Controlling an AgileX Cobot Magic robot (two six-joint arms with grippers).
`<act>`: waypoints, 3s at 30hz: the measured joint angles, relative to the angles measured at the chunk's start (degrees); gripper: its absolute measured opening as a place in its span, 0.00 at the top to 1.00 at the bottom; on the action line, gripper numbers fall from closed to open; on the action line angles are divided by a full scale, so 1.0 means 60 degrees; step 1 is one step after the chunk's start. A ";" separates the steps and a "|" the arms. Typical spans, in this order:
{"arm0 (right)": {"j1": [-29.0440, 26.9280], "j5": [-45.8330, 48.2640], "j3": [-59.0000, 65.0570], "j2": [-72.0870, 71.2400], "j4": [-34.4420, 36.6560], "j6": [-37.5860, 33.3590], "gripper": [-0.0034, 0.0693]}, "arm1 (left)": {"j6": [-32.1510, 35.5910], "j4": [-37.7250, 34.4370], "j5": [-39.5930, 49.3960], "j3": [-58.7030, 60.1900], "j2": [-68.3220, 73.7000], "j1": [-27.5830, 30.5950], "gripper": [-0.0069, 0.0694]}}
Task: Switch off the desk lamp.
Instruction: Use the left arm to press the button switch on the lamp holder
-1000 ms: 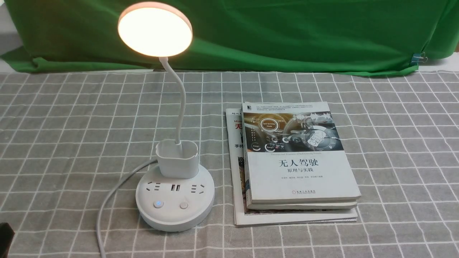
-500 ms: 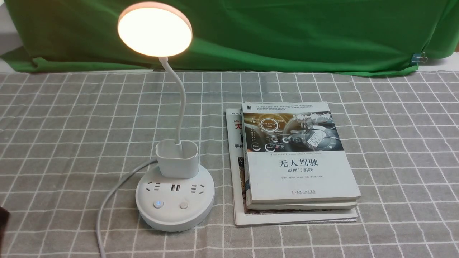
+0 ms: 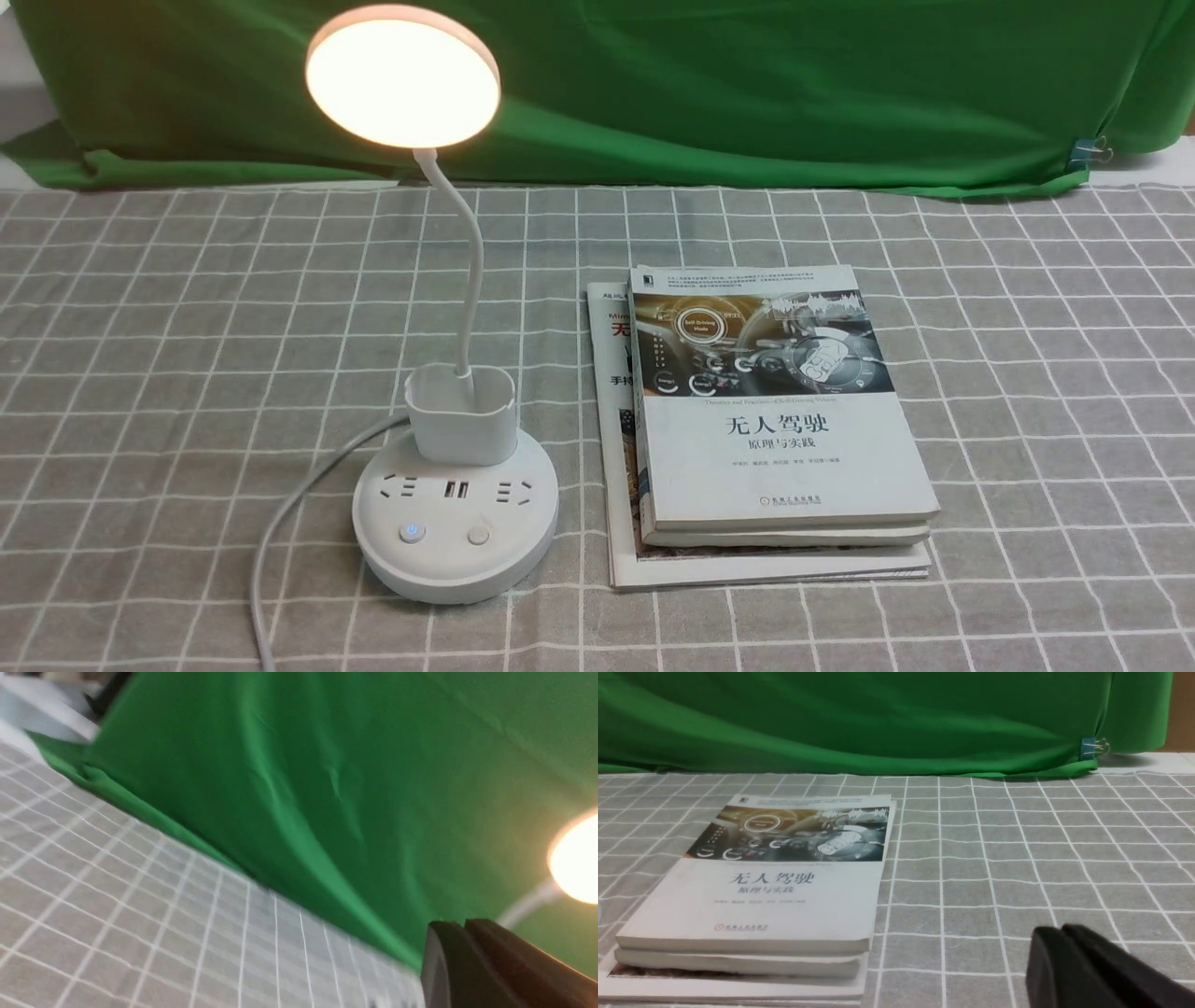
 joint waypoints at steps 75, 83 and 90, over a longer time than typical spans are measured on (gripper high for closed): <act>0.0000 -0.0004 0.0000 0.0000 0.0000 0.0000 0.90 | -0.0747 0.4412 0.8552 -1.0459 1.5725 -0.4982 0.88; 0.0000 -0.0004 0.0000 0.0000 0.0000 0.0000 0.90 | -0.0635 0.4183 0.8421 -1.0459 1.6530 -0.4982 0.88; 0.0000 0.0008 0.0000 0.0000 0.0000 0.0000 0.90 | -0.0613 0.4135 0.8483 -1.0526 1.6717 -0.4982 0.88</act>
